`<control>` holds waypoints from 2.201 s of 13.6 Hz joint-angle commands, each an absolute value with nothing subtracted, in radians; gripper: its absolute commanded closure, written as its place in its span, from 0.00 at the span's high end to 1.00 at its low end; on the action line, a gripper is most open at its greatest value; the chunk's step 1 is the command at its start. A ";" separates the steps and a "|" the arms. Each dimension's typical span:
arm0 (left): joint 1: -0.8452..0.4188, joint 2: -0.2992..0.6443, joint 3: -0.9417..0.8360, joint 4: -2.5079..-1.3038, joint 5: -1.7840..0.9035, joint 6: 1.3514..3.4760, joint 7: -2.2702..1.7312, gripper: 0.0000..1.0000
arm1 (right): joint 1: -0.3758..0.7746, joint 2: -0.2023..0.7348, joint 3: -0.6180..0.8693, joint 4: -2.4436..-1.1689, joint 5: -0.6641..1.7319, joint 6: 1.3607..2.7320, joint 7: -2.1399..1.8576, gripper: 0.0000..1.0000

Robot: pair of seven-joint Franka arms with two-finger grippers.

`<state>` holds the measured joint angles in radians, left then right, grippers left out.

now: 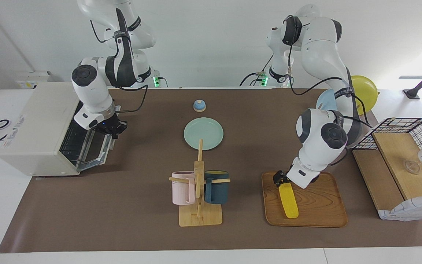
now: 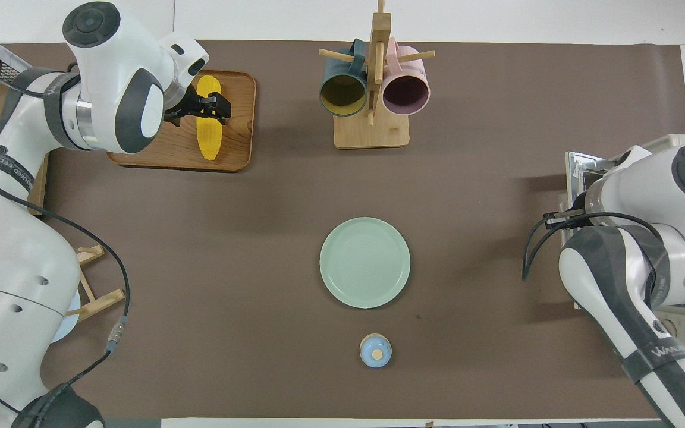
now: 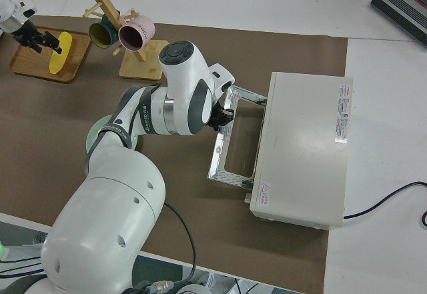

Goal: Put corn in oven
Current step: 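Reach the left gripper to the corn while the right gripper nears the oven, then grasp the corn with the left gripper while the right gripper opens the oven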

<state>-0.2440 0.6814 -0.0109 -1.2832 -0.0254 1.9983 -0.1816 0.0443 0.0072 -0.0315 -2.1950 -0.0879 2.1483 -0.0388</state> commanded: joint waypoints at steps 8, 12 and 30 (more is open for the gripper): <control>-0.247 0.819 -0.014 -1.155 0.002 2.040 -0.178 1.00 | 0.028 0.061 -0.052 -2.246 -0.126 2.292 -0.031 0.00; -0.247 0.853 -0.014 -1.118 -0.002 2.060 -0.176 1.00 | 0.020 0.095 -0.052 -2.258 -0.126 2.327 -0.037 0.00; -0.247 0.830 -0.008 -1.144 -0.003 2.034 -0.114 0.00 | 0.097 0.135 -0.049 -2.256 0.024 2.359 0.038 0.00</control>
<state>-0.2440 0.8340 -0.0146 -1.1548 -0.0067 2.0650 -0.1217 0.0677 0.1399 -0.0377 -2.2541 -0.0069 2.3485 0.0157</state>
